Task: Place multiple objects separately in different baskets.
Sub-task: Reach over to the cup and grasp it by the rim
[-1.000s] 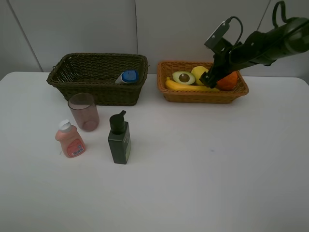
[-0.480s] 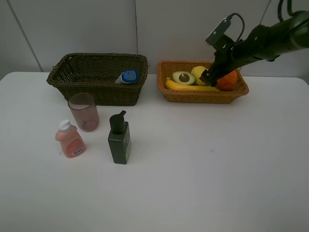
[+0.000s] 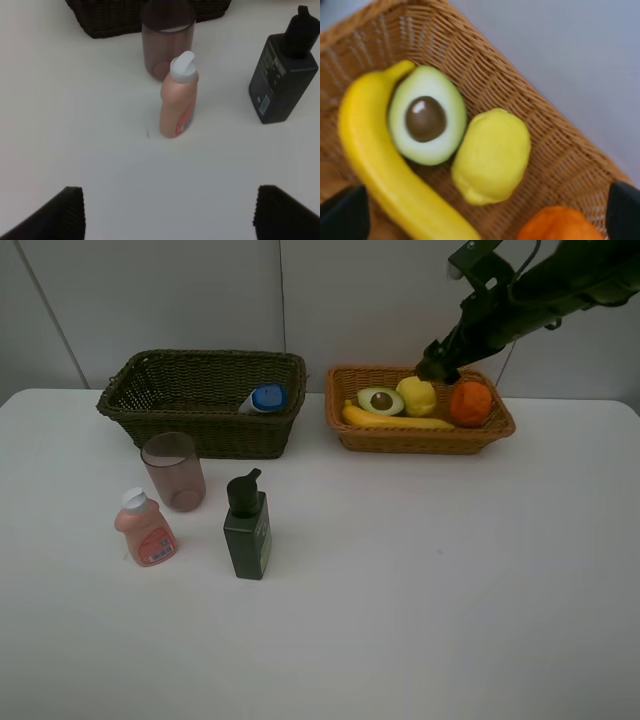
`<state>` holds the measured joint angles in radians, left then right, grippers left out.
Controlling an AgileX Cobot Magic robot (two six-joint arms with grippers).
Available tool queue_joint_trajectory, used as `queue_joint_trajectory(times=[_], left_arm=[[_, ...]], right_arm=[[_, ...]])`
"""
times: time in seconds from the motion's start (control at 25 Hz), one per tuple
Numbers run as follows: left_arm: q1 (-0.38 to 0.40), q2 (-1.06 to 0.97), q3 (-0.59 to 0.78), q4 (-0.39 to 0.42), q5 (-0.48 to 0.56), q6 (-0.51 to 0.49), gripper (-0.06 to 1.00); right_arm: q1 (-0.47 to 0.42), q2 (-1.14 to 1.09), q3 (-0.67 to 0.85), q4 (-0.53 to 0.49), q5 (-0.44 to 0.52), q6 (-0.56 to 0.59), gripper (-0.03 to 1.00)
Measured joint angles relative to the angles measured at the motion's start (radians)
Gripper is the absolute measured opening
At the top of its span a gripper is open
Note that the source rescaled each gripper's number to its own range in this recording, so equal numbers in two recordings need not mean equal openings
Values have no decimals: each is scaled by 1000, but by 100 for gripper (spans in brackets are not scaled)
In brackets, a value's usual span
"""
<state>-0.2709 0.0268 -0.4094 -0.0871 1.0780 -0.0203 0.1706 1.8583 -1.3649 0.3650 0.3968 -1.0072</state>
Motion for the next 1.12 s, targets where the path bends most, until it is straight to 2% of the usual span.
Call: queue_joint_trajectory(times=[0.16,0.44,0.72,1.12], left_arm=[[0,0,0,0,0,0,90],[0,0,0,0,0,0,90],[0,0,0,0,0,0,90],[0,0,0,0,0,0,90]], right_arm=[[0,-69,0,-21,120,115,100],[0,-138,0,-135,321,347,100],[0,-217,10,-190,497,481,100],[0,-514,213,-220,564,594,100]])
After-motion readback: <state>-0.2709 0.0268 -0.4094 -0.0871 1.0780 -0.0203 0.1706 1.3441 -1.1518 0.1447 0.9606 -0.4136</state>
